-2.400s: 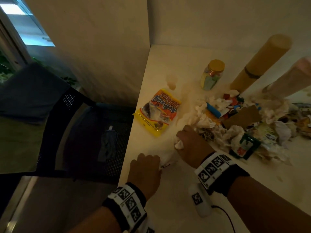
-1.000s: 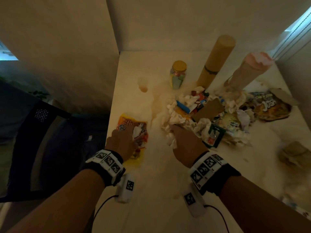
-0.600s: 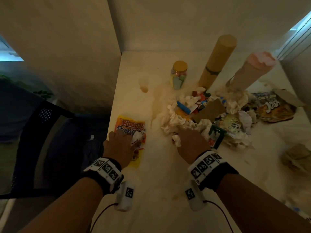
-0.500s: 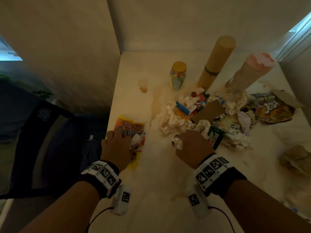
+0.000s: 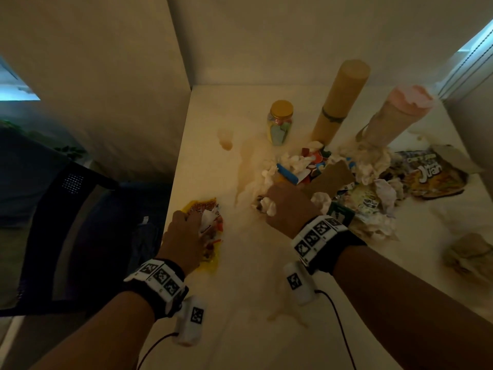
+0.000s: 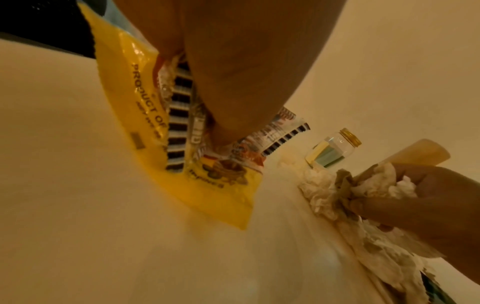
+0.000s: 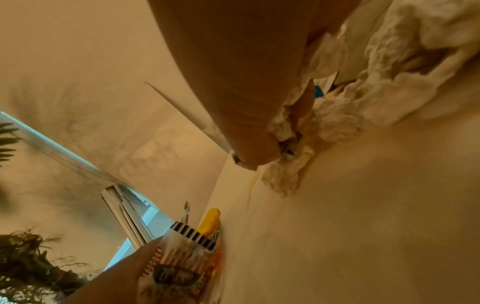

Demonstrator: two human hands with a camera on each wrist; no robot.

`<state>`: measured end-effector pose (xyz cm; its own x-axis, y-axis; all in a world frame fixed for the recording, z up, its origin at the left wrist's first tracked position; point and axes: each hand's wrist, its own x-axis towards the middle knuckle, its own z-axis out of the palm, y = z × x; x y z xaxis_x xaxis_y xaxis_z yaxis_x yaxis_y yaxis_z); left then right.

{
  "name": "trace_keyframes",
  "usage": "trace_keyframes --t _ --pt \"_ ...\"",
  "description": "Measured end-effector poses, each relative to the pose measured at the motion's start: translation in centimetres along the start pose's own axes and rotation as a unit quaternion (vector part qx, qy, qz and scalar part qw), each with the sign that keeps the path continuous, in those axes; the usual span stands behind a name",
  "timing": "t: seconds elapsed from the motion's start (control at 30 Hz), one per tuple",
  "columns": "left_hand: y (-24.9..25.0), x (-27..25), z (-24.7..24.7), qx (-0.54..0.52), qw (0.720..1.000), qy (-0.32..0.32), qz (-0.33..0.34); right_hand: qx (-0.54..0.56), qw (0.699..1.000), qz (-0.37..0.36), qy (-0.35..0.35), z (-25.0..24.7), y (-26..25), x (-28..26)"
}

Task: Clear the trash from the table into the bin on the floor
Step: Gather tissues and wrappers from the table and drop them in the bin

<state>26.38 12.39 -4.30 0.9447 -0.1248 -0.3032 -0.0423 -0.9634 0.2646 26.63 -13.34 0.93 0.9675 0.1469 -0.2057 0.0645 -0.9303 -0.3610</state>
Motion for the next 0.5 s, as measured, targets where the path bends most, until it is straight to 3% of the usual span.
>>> trace_keyframes --t 0.17,0.23,0.37,0.5 --pt "0.6 -1.3 -1.6 -0.206 0.978 0.017 0.028 0.078 0.996 -0.006 0.041 -1.4 0.6 -1.3" --pt "1.1 -1.9 -2.5 -0.24 0.969 -0.02 0.046 0.134 0.987 -0.014 0.085 -2.7 1.1 -2.8" --pt "3.0 -2.1 -3.4 -0.145 0.971 -0.06 0.18 0.236 0.961 0.014 0.141 -5.1 2.9 -6.6" --pt "7.2 -0.9 -3.6 -0.076 0.96 -0.056 0.264 0.231 0.965 0.023 0.121 -5.4 4.5 -8.4"
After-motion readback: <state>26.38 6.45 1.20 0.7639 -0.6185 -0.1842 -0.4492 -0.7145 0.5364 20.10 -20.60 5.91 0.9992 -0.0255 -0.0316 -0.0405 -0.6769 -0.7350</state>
